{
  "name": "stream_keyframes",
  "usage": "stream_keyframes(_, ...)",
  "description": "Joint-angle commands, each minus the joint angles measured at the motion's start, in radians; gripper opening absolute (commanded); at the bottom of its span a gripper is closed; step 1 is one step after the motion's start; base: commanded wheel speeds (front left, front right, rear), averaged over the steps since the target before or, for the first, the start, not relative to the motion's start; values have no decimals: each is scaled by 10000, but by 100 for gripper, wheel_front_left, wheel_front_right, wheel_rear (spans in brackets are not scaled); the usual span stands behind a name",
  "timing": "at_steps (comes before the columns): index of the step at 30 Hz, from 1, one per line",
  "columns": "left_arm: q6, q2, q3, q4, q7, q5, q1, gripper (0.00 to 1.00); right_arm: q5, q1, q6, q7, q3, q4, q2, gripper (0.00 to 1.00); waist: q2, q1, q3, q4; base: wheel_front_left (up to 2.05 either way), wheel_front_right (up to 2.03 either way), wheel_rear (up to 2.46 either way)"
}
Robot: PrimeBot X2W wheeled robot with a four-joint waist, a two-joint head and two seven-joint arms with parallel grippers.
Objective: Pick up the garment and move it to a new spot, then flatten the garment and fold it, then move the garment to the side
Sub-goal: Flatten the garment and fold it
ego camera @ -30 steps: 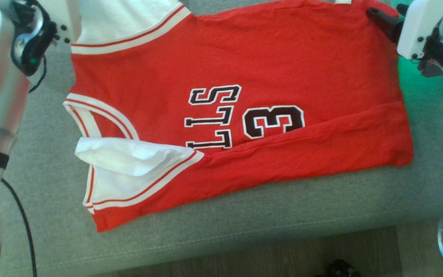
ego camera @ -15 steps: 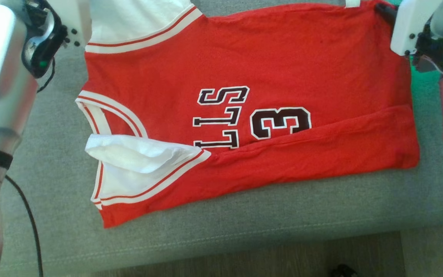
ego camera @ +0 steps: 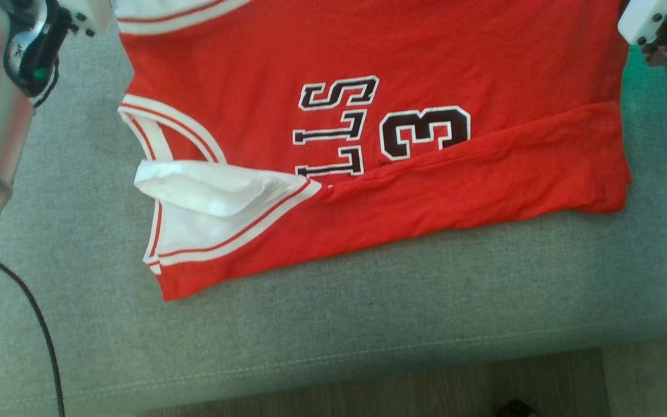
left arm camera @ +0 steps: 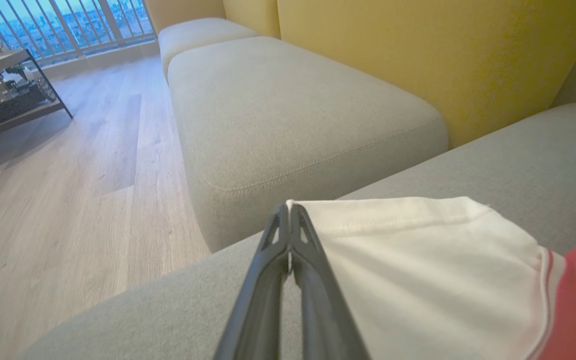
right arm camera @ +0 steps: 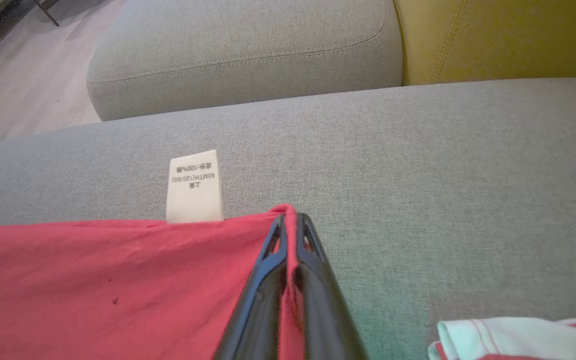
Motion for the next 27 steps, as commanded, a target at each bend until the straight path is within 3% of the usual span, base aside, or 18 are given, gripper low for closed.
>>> stream_keyframes(1, 75, 430, 390, -170, -373, 37, -622, 0, 159, -334, -4, -244, 99, -193, -39, 0, 0, 0, -7, 19, 0, 0, 0)
stream_keyframes(9, 40, 584, 400, -708, -1119, -203, -42, 0, 887, 235, -4, -635, 603, -419, -211, 0, 0, 0, -217, 40, 0, 0, 0)
stream_keyframes(14, 237, 1319, 483, -2326, -1110, -635, 1614, 0, 1551, 1353, -4, -644, 972, -1147, -713, 0, 0, 0, -630, 121, 0, 0, 0)
stream_keyframes(20, 1247, 2252, 760, -5079, -828, -1231, 3949, 0, 2014, 2766, -4, -473, 1005, -2317, -1276, 0, 0, 0, -903, 259, 0, 0, 0)
stream_keyframes(27, 2898, 3231, 1243, -8151, -593, -1927, 6653, 0, 2094, 4414, -4, -194, 552, -3630, -1602, 0, 0, 0, -1012, 421, 0, 0, 0)
